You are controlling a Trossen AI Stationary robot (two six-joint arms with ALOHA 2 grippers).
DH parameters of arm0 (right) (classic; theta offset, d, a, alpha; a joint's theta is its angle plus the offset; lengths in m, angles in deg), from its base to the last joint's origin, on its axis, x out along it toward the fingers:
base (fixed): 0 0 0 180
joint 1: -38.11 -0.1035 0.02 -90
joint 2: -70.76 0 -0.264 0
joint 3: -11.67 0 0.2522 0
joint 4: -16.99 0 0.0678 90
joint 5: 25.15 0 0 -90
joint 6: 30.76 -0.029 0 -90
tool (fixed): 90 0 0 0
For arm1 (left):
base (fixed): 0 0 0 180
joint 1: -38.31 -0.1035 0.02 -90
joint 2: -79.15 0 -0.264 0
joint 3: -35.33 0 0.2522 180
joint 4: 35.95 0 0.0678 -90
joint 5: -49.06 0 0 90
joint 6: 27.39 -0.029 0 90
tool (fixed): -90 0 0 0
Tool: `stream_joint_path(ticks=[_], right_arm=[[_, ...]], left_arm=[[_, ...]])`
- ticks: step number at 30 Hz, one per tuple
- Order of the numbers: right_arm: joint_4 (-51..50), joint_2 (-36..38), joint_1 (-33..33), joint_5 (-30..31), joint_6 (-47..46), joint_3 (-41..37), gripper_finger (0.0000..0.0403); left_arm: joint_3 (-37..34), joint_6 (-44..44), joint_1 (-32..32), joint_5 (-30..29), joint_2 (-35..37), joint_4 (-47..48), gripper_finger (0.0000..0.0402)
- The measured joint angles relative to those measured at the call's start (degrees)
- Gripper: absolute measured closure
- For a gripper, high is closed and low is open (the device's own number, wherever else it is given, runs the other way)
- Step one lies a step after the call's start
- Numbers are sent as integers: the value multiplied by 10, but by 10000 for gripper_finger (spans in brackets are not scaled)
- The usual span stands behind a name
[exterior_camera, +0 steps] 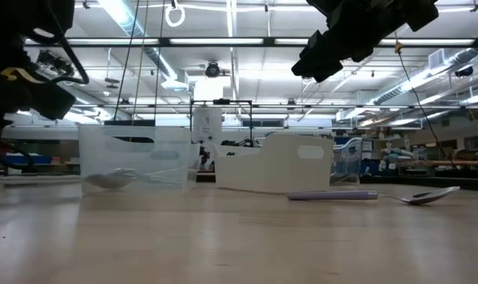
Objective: Sort silverware by color (type)
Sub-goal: Put the white-green patterned spoon into the bottom transparent bin
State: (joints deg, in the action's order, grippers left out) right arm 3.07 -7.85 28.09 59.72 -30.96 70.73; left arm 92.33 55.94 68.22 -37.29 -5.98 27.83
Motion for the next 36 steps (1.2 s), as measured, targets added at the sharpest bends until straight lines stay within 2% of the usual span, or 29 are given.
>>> stream_joint_path(ticks=[6,14,24,31,36], right_arm=[[13,0,0,0,-10,-17,283],[29,0,-1,0,-17,-28,283],[47,0,-29,10,-18,-28,283],[39,0,-44,11,-45,-28,283],[35,0,-57,12,-63,-28,283]], left_arm=[[24,0,0,-5,0,37,388],[88,8,-1,-28,0,176,392],[200,26,0,-201,1,280,392],[239,11,-1,-334,1,284,392],[239,-18,-15,-370,1,256,391]])
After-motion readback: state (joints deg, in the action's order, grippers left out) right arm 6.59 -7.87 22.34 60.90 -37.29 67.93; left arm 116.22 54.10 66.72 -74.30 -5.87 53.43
